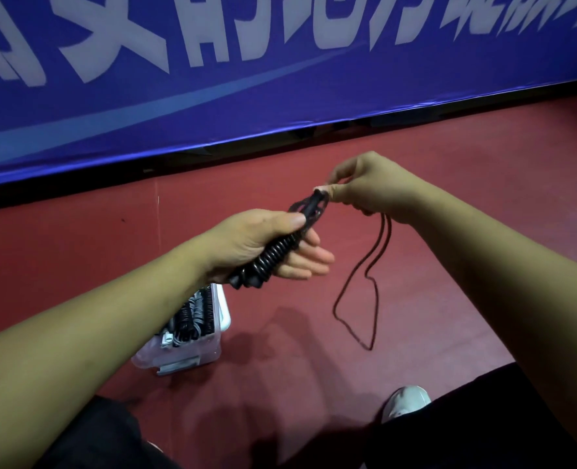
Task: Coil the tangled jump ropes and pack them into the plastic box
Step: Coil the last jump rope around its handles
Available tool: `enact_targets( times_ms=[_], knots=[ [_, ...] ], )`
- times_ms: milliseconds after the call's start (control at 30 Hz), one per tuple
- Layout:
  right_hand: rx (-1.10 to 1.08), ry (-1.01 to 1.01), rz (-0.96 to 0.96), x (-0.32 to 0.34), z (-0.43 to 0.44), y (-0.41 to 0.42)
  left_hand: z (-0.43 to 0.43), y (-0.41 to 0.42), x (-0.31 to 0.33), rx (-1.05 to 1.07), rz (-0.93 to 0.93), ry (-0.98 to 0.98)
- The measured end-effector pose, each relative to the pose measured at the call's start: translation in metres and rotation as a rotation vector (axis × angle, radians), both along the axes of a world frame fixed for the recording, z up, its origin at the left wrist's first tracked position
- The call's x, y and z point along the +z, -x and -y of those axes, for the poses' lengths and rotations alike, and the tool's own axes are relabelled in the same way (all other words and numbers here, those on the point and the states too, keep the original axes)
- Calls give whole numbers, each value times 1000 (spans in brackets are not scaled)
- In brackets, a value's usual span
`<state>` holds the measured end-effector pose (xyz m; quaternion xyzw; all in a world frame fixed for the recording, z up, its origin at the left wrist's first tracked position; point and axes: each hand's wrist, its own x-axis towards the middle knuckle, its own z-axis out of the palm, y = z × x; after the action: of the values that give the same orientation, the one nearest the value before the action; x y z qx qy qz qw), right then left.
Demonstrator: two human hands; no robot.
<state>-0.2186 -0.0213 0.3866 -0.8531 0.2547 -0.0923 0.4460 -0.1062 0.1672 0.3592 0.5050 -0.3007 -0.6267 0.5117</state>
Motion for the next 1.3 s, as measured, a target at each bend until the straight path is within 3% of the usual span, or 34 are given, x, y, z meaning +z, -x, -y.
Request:
enact_targets(
  times_ms=[167,267,533,933,1133,1300],
  knots=[
    [71,-55,-114,-8,1,3,2,-4,4,226,-324,26],
    [120,-100,-197,-6,2,6,5,-10,2,315,-415,10],
    [236,-246,-291,3,-6,12,11,-14,-5,441,-320,80],
    [269,-74,-222,35,-24,14,12,-30,-10,396,287,-28],
    [226,-142,-200,38,-31,12,14,-37,-17,351,872,-45],
    [160,-116,-171,36,-40,6,9,-24,-9,97,1319,-15]
  ],
)
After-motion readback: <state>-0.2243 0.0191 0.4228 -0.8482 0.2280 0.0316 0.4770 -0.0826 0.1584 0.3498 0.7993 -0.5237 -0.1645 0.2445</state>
